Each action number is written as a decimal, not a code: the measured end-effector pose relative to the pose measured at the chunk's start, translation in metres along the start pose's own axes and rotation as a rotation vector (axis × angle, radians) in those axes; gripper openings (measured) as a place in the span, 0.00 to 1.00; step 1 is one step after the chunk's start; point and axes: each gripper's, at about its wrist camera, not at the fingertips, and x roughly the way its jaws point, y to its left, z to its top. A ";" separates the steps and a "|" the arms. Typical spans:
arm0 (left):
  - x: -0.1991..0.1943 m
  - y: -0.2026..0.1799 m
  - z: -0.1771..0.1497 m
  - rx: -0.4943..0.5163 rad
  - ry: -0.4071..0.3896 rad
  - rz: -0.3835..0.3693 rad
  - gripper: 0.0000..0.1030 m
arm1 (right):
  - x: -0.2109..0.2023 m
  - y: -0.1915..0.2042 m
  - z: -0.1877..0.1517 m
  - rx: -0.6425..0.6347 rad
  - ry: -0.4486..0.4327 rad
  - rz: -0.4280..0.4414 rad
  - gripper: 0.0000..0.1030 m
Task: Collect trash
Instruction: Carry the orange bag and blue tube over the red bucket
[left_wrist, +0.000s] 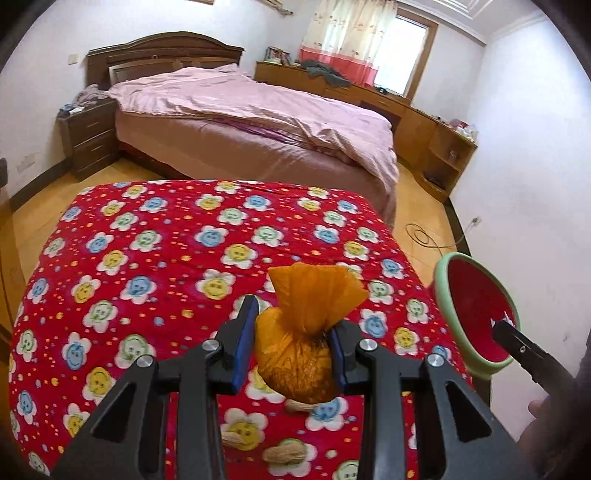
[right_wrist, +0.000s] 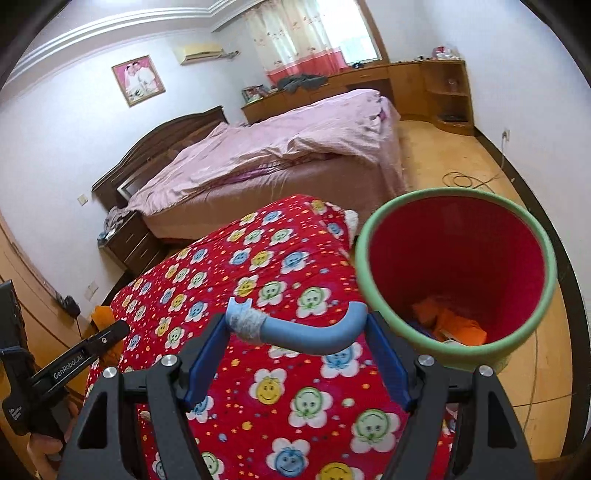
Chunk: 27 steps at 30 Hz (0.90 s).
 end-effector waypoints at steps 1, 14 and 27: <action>0.001 -0.004 -0.001 0.005 0.003 -0.006 0.34 | -0.002 -0.004 0.000 0.008 -0.003 -0.002 0.75; 0.018 -0.069 -0.005 0.119 0.049 -0.114 0.34 | -0.019 -0.060 0.004 0.120 -0.048 -0.051 0.75; 0.062 -0.152 -0.009 0.232 0.112 -0.247 0.35 | -0.038 -0.122 0.017 0.186 -0.086 -0.119 0.75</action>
